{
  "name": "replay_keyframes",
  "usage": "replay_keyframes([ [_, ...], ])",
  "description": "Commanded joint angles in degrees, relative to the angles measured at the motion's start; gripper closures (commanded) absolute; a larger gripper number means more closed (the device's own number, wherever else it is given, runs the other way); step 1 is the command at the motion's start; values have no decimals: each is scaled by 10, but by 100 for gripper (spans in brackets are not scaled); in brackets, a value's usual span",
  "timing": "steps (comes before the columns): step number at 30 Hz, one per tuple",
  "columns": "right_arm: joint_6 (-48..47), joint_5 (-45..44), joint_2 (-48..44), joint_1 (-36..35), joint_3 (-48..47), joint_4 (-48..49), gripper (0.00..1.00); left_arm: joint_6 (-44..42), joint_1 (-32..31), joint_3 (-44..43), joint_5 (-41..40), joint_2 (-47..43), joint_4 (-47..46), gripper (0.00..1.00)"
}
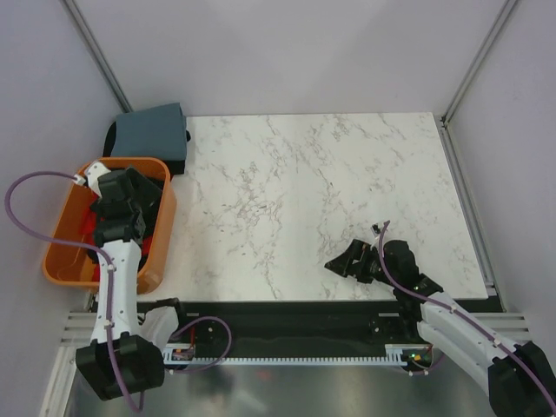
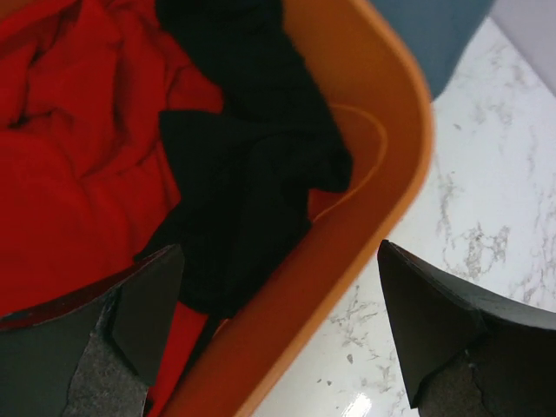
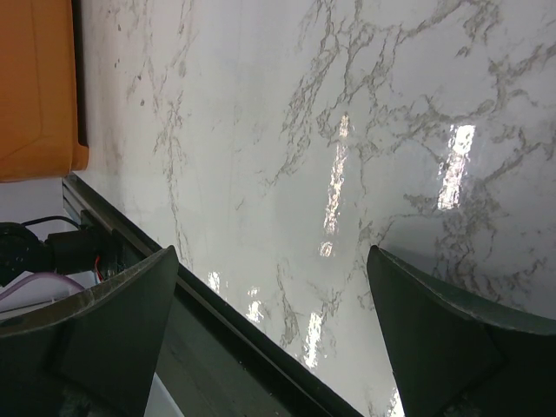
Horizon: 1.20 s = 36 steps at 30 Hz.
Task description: Fold and stack the t-shirts
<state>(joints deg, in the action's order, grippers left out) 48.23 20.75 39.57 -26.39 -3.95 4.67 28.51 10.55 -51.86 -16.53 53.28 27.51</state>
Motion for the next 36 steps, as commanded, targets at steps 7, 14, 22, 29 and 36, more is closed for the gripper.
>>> replay_keyframes([
  [7, -11, 6, -1, 0, 6, -12, 2, 115, 104, 4, 145, 86, -31, 2],
  [14, -11, 14, -6, 1, 10, -5, 2, 144, 141, 33, 152, 175, -140, 0],
  [22, -10, 16, -17, 1, 13, -4, 2, 146, 142, 40, 123, 269, -232, 6],
  [29, -7, 15, -19, 1, 16, -2, 2, 138, 141, -9, 145, 307, -256, 81],
  [36, -4, 15, -8, 0, 14, 6, 2, 141, 114, -80, 146, 213, -196, 98],
])
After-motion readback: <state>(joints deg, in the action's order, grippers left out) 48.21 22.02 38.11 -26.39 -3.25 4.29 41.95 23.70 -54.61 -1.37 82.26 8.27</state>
